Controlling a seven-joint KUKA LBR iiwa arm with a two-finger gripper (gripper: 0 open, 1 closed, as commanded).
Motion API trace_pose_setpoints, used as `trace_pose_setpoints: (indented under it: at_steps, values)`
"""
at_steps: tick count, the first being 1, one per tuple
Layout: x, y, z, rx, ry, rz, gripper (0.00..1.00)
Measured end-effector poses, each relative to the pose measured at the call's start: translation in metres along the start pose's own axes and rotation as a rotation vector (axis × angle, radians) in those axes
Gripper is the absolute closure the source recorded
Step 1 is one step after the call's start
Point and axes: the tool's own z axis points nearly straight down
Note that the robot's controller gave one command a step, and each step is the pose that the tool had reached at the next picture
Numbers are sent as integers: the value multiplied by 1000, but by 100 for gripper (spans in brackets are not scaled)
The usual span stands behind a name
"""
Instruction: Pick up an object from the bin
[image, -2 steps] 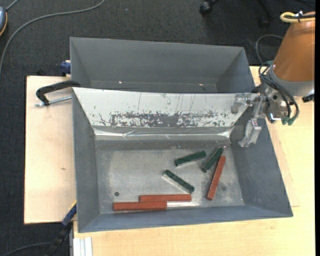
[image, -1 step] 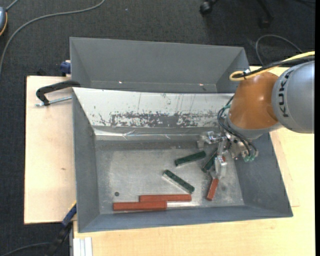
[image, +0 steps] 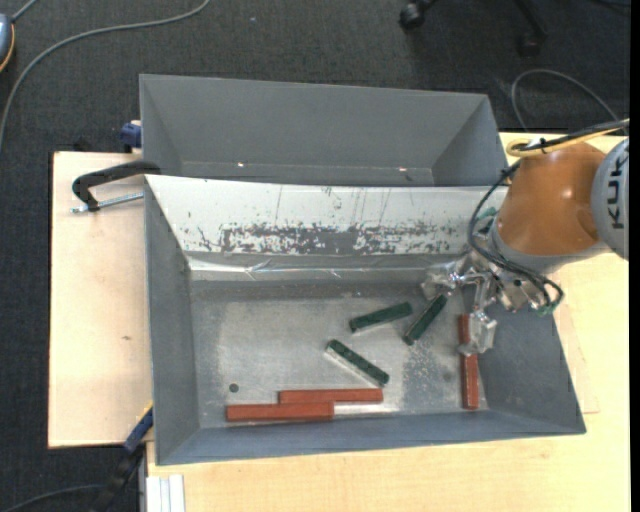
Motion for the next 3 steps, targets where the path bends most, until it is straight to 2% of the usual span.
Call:
trace_pose_setpoints:
  at_steps: [1,2,3]
  values:
    - [-32,42,8,-3,-2,-366,0]
    - [-31,41,8,-3,-1,-363,100]
    - [-29,50,-135,4,-8,-386,100]
